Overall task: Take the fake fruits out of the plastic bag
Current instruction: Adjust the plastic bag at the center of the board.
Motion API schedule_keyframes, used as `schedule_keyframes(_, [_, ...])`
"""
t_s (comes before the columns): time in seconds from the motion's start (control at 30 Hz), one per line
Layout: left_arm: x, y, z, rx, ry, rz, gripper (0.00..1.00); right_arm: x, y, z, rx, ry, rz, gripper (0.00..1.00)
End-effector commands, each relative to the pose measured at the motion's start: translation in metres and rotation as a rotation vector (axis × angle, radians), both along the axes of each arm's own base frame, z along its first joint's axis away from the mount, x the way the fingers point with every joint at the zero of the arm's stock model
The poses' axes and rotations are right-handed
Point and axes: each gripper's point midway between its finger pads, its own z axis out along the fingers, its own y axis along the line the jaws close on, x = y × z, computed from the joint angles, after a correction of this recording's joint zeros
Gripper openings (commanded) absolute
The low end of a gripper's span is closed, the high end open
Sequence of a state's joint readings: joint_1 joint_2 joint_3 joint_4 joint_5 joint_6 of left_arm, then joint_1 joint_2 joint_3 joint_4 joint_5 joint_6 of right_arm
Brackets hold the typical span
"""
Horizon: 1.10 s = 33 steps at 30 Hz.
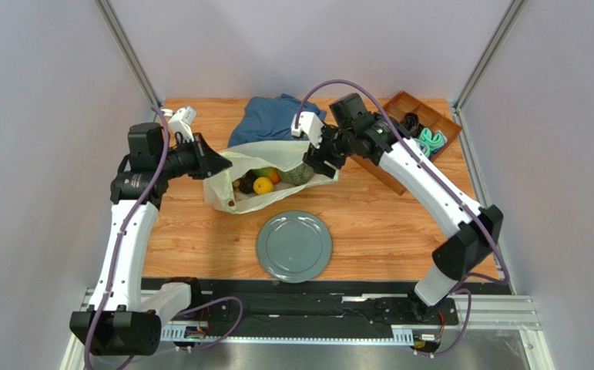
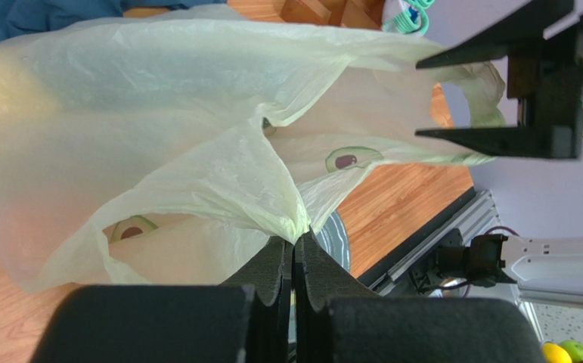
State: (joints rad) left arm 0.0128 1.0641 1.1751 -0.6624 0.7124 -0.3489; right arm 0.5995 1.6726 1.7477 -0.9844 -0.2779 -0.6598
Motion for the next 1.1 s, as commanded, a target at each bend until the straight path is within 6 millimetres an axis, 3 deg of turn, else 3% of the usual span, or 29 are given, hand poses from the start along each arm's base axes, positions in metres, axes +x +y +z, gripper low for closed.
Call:
schedule_keyframes(0.0, [0.004, 0.000, 0.018, -0.015, -0.046, 0.023, 0.00, -0.018, 0.038, -0.001, 0.081, -0.042, 0.155, 0.64])
schedule_keyframes(0.07, [0.006, 0.000, 0.014, -0.021, -0.027, 0.025, 0.00, -0.020, 0.048, -0.008, 0.085, -0.020, 0.179, 0.63])
schedule_keyframes(0.13, [0.007, -0.001, 0.013, -0.027, -0.026, 0.022, 0.00, -0.018, 0.060, -0.012, 0.105, 0.002, 0.161, 0.68])
schedule_keyframes(0.17, [0.007, -0.002, 0.013, -0.031, -0.023, 0.021, 0.00, -0.016, 0.065, -0.004, 0.125, -0.002, 0.162, 0.70])
schedule_keyframes(0.23, [0.009, -0.002, 0.012, -0.035, -0.021, 0.020, 0.00, -0.019, 0.072, -0.006, 0.123, 0.013, 0.179, 0.70])
schedule_keyframes(0.37, [0.009, -0.006, 0.010, -0.061, -0.010, 0.006, 0.00, -0.033, 0.078, -0.006, 0.108, -0.026, 0.303, 0.54])
schedule_keyframes(0.53, [0.012, -0.008, 0.007, -0.081, 0.005, 0.001, 0.00, -0.061, 0.103, -0.014, 0.010, -0.152, 0.574, 0.45])
schedule_keyframes(0.8, [0.009, -0.009, 0.005, -0.081, 0.014, -0.010, 0.00, -0.056, 0.092, -0.072, -0.237, -0.191, 0.812, 0.41])
schedule_keyframes(1.07, [0.010, -0.008, -0.010, -0.068, 0.036, -0.012, 0.00, -0.031, 0.073, -0.117, -0.431, -0.223, 0.817, 0.43])
